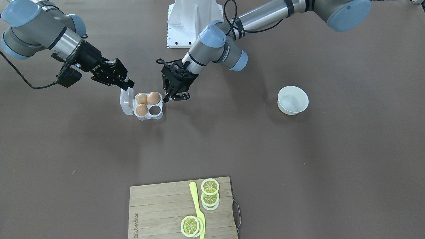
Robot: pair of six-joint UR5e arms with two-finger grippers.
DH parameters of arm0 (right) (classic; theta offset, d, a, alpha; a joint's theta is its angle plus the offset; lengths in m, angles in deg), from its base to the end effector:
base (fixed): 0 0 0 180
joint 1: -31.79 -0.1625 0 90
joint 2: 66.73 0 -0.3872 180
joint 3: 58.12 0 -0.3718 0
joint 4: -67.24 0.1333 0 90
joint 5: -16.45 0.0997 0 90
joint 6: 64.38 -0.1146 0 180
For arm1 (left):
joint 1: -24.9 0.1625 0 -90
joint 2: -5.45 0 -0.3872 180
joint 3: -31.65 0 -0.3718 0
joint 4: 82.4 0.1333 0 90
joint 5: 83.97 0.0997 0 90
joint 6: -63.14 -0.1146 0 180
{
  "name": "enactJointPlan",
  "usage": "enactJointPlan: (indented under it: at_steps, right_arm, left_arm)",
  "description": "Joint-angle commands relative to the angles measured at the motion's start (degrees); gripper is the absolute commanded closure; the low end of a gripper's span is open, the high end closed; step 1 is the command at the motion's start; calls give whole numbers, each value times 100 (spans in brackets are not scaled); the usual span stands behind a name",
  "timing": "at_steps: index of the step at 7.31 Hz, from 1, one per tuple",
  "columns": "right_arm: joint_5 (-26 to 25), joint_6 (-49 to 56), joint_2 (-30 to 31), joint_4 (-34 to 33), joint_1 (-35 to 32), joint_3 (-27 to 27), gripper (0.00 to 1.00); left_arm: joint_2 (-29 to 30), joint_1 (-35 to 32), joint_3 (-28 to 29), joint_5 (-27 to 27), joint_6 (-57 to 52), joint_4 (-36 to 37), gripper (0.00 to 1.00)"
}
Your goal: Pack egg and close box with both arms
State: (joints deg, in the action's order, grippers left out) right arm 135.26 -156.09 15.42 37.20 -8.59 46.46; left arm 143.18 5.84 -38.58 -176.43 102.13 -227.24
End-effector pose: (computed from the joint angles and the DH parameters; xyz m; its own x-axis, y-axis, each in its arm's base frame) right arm -0.3374 -0.3894 0.3187 0.0948 0.1149 0.9888 -0.2067 0.9739 -0.0934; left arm 0.6585 -0.3633 0.1641 0.2968 0.7190 -0.6284 0.0879 0.6347 0.7677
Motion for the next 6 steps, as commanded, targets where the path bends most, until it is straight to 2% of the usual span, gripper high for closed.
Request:
enactJointPlan:
  at_steps: [1,6]
  right_arm:
    - [-7,-40,-129,-151,13,9,61]
    - [-419,-49,-138,-169,329,-8,61]
  left_arm:
    - [-1,-1,0,9,3,0,100]
    - [-1,-1,0,9,11,0,100]
